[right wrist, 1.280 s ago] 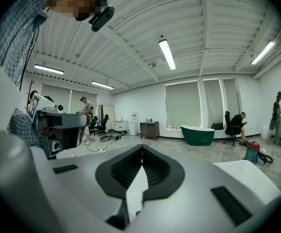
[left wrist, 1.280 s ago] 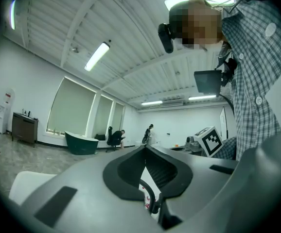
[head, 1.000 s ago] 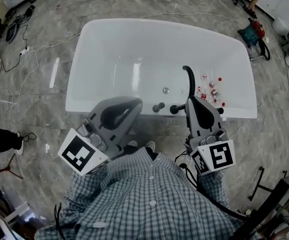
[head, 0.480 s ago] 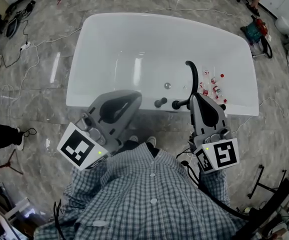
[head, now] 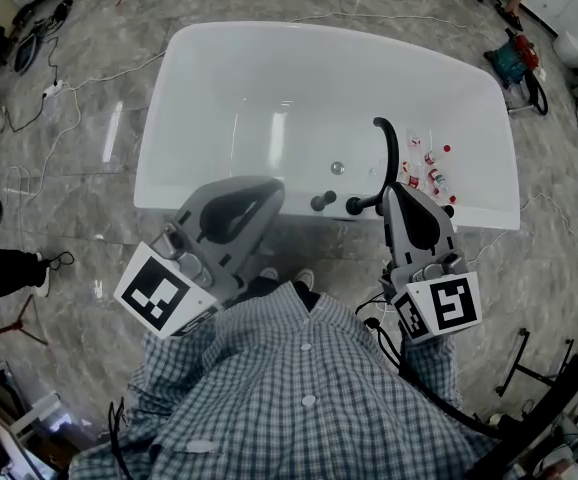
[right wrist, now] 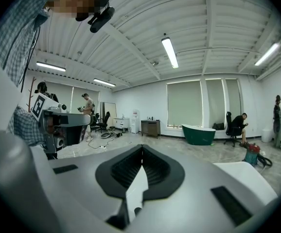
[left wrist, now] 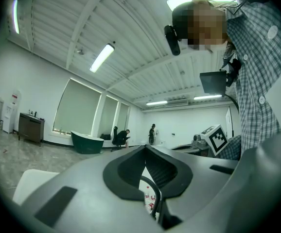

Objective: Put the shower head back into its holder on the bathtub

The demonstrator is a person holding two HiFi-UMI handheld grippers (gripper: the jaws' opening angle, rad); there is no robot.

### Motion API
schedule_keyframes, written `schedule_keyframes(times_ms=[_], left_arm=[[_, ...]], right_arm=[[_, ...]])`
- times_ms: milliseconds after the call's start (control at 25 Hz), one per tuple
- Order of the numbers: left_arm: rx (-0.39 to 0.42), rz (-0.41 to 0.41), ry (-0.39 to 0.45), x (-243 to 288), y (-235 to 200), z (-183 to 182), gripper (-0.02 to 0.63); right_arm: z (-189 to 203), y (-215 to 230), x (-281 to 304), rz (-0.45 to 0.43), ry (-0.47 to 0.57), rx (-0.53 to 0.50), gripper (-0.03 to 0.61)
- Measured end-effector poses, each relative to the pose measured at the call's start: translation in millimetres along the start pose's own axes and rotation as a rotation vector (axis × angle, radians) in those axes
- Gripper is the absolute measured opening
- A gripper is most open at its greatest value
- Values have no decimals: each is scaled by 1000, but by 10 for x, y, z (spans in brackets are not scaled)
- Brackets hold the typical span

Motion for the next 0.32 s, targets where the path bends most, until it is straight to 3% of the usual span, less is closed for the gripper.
schedule_keyframes(times_ms=[320], left_arm=[[-15, 3, -20, -8, 67, 108, 8]], right_arm=[[69, 6, -48, -7, -20, -19, 18]])
Point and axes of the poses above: the fingertips, and each gripper's own axes: x forward along the fingers, y to its right, z out of its underside, the point moved 9 cm from there along -x, backward along the fingers, and after that the axes turned 1 degree about -x, right-handed, at the moved point
